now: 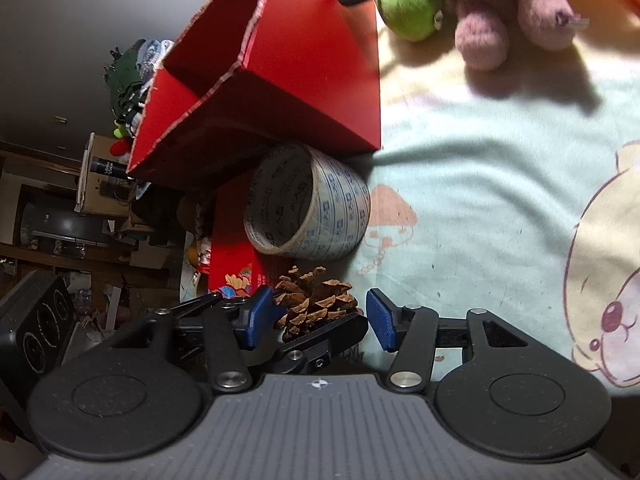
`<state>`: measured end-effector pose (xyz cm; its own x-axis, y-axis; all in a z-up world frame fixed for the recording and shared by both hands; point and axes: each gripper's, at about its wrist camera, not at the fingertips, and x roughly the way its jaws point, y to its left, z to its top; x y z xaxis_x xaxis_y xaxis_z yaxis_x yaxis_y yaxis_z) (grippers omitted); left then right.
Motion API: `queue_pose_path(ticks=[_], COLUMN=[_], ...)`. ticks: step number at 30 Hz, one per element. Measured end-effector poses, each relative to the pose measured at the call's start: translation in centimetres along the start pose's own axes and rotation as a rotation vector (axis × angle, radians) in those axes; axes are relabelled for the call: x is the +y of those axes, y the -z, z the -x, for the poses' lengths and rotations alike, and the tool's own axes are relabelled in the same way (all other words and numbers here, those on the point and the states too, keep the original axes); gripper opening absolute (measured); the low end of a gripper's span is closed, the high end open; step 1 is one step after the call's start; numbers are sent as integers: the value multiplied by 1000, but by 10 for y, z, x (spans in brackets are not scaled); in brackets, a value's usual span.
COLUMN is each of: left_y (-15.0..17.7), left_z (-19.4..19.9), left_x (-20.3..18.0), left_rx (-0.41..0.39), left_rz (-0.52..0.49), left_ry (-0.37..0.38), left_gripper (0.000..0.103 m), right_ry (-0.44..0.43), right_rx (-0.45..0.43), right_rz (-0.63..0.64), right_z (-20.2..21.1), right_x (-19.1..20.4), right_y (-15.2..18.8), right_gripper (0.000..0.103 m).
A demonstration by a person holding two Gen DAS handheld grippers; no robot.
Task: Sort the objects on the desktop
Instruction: 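Close the right gripper on the brown pine cone, then lift the pine cone with the right gripper and carry it into the red box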
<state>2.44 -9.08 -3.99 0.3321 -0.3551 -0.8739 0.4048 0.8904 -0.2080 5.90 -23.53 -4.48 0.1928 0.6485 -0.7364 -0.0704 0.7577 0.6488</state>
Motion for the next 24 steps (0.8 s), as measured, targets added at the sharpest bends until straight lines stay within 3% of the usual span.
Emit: queue_pose_path(ticks=[9, 18, 24], left_y=[-14, -41, -69], left_z=[3, 26, 44], left_x=[-19, -35, -32], left_rx=[13, -46, -104], left_rz=[-10, -59, -120], left_ry=[-26, -45, -48], left_gripper=[48, 47, 47], right_ry=[-20, -74, -61], right_rx=[-30, -90, -162], right_rz=[21, 29, 82], right_z=[15, 40, 55], right_x=[-2, 1, 22], right_y=[-4, -17, -31], right_gripper=[48, 48, 48])
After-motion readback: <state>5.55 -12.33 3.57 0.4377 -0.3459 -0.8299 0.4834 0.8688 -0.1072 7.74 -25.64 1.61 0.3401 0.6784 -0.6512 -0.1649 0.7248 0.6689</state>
